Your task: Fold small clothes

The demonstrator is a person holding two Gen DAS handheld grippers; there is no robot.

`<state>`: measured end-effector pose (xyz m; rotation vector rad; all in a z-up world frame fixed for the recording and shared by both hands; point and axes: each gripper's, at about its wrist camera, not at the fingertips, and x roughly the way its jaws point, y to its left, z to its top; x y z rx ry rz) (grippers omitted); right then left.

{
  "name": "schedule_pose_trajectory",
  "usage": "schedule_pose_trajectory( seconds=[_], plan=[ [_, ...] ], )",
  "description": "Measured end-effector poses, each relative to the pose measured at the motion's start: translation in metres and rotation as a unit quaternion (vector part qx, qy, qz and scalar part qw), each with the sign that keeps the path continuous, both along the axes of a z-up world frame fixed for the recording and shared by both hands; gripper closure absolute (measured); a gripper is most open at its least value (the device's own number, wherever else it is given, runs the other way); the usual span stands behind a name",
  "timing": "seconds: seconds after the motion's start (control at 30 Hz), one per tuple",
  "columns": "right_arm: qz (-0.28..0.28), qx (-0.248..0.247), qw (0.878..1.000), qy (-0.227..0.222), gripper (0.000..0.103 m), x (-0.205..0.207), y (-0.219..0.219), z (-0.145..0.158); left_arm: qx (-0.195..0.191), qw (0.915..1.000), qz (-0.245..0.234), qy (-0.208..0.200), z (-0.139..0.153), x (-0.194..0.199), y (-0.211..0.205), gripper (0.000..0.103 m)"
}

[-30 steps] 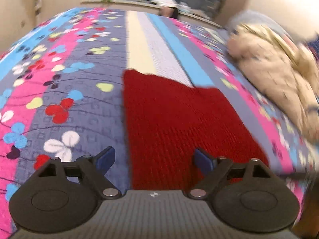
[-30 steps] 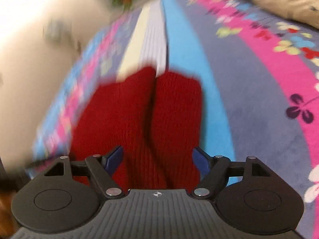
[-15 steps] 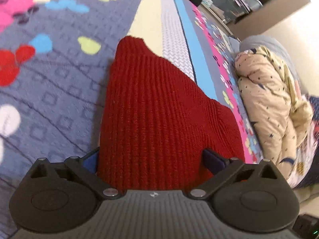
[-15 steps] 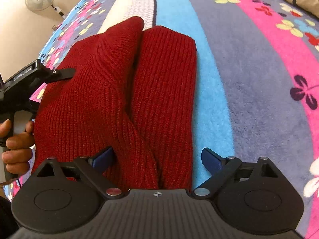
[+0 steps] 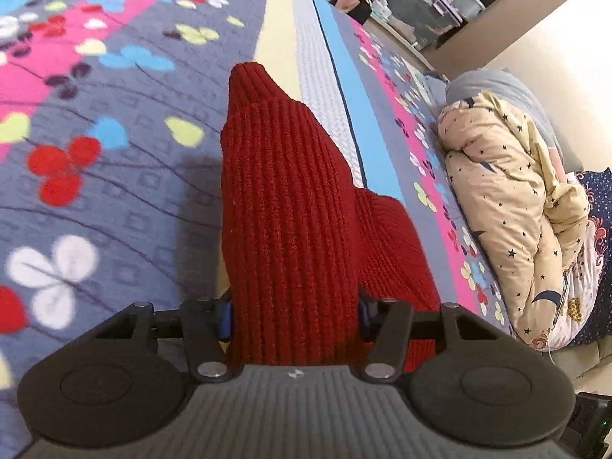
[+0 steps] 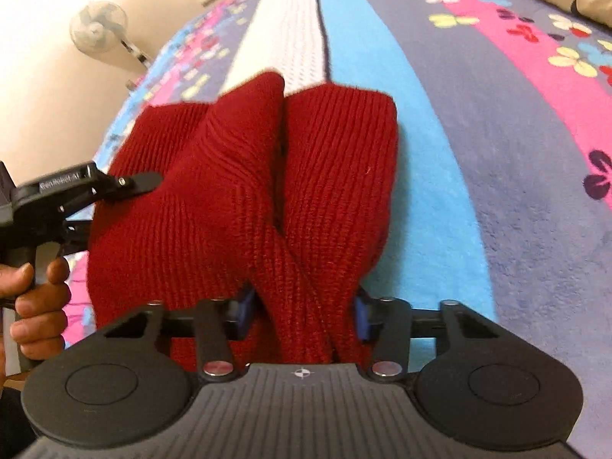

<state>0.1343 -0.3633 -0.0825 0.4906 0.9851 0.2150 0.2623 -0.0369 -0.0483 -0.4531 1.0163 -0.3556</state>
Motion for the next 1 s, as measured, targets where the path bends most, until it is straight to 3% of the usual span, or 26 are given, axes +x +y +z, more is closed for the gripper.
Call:
schedule_pose_trajectory(
  seconds=[0.23,0.4,0.47,0.57,0.63,0.73,0.8,0.87,0.9,1.0],
  plan=[
    [0.082,0.035,0.995,-0.039,0.066,-0.017,0.051,0.014,0.048,0.9988,0.002,-0.01,0.042,-0.021,0.074,0.042],
    [0.133,0.037,0.989,-0.057,0.068,-0.033,0.109,0.02,0.079,0.9965,0.018,0.02,0.039,-0.026,0.128,0.034],
    [0.132,0.025,0.989,-0.054,0.068,-0.035,0.123,0.018,0.104,0.9928,0.047,0.037,0.037,-0.029,0.147,0.036],
    [0.112,0.019,0.993,-0.041,0.068,-0.033,0.127,0.014,0.129,0.9883,0.079,-0.017,0.057,-0.056,0.169,0.031],
    [0.102,0.008,0.994,-0.041,0.068,-0.035,0.125,0.016,0.135,0.9873,0.07,-0.046,0.067,-0.078,0.174,0.031],
    [0.1,0.002,0.994,-0.038,0.068,-0.036,0.132,0.016,0.15,0.9856,0.014,-0.076,0.064,-0.114,0.164,0.033],
    [0.103,-0.006,0.994,-0.041,0.068,-0.038,0.137,0.016,0.153,0.9842,-0.029,-0.084,0.045,-0.135,0.149,0.039],
    [0.097,-0.005,0.995,-0.036,0.067,-0.037,0.138,0.015,0.182,0.9774,-0.063,-0.087,0.017,-0.146,0.135,0.035],
    [0.094,-0.007,0.995,-0.033,0.065,-0.035,0.138,0.012,0.206,0.9735,-0.068,-0.073,0.009,-0.146,0.128,0.034],
    [0.082,-0.007,0.996,-0.016,0.051,-0.037,0.141,0.009,0.178,0.9801,-0.051,-0.073,0.019,-0.15,0.136,0.037]
  ],
)
